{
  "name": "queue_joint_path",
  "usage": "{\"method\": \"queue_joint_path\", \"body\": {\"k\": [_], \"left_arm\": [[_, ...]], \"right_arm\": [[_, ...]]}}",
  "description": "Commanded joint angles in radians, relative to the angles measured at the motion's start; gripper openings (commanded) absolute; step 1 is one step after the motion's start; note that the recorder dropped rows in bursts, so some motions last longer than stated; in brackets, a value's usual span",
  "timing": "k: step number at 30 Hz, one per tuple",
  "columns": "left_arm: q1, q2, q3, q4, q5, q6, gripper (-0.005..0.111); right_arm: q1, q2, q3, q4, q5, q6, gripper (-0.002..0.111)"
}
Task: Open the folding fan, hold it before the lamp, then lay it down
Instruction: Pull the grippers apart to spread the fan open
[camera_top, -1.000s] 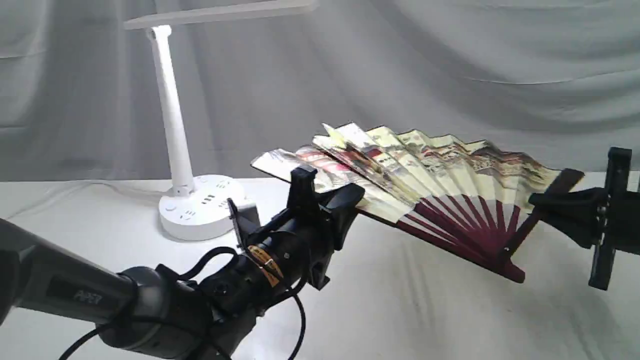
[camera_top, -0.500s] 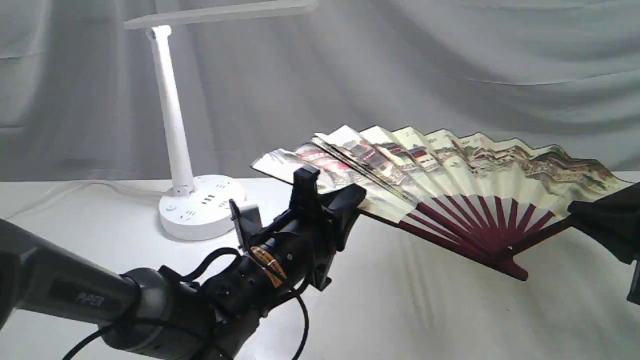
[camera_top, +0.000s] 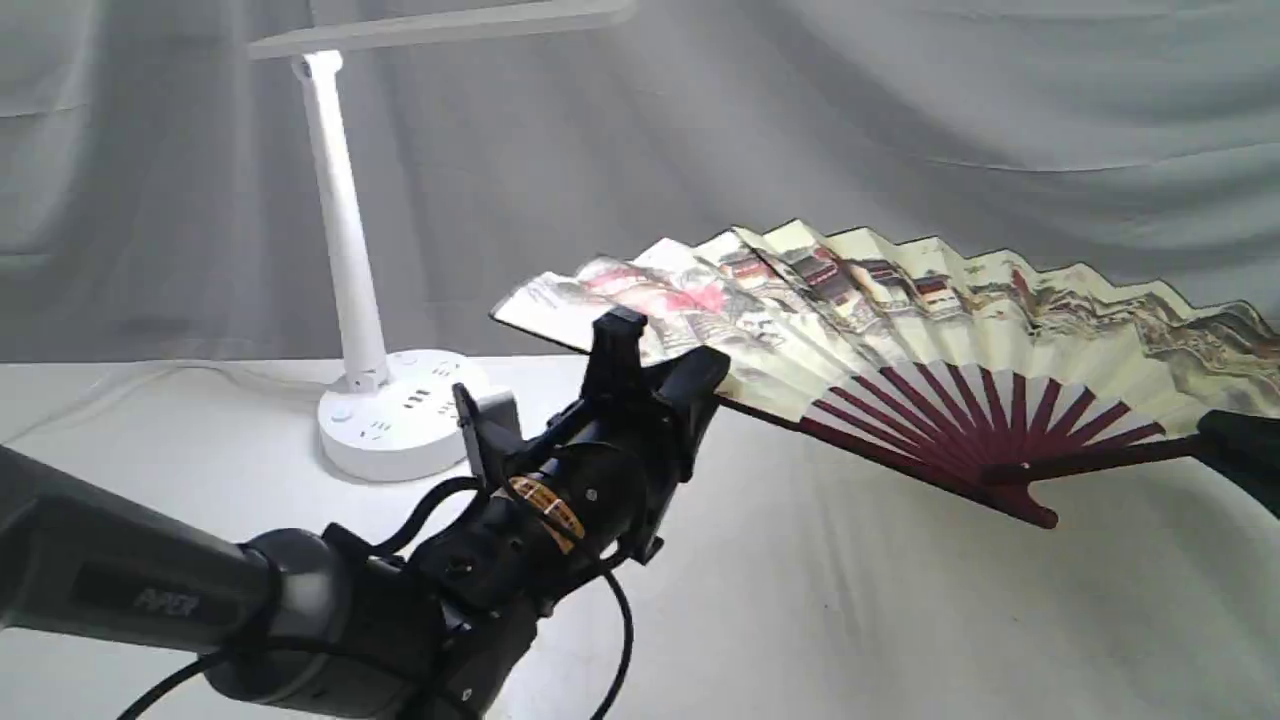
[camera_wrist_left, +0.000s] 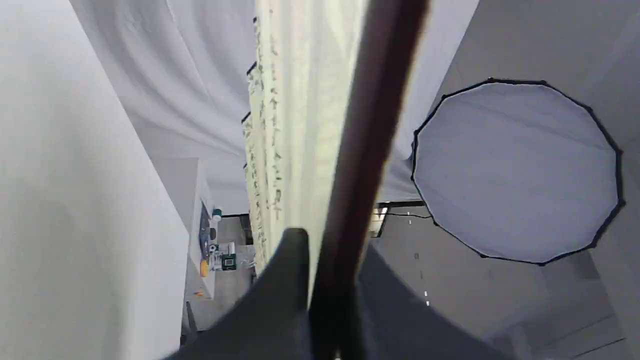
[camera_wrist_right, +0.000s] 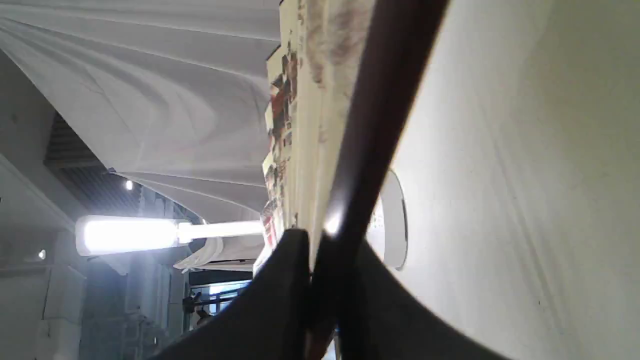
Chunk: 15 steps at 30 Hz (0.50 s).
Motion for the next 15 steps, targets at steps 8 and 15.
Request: {"method": "queue_joint_path", "body": {"k": [8,15], "left_arm": [[0.02,-0.08,0.002,-0.209,-0.091,0.045,0.0],[0.017,-0.106,0.077,-0.308,-0.095,0.07,0.0]], "right_arm": [[-0.075,-0.005,0.042,-0.004,-0.083,-0.093,0.0],[-0.077,-0.005,0.042,-0.004,-0.083,-0.095,0.0]]}}
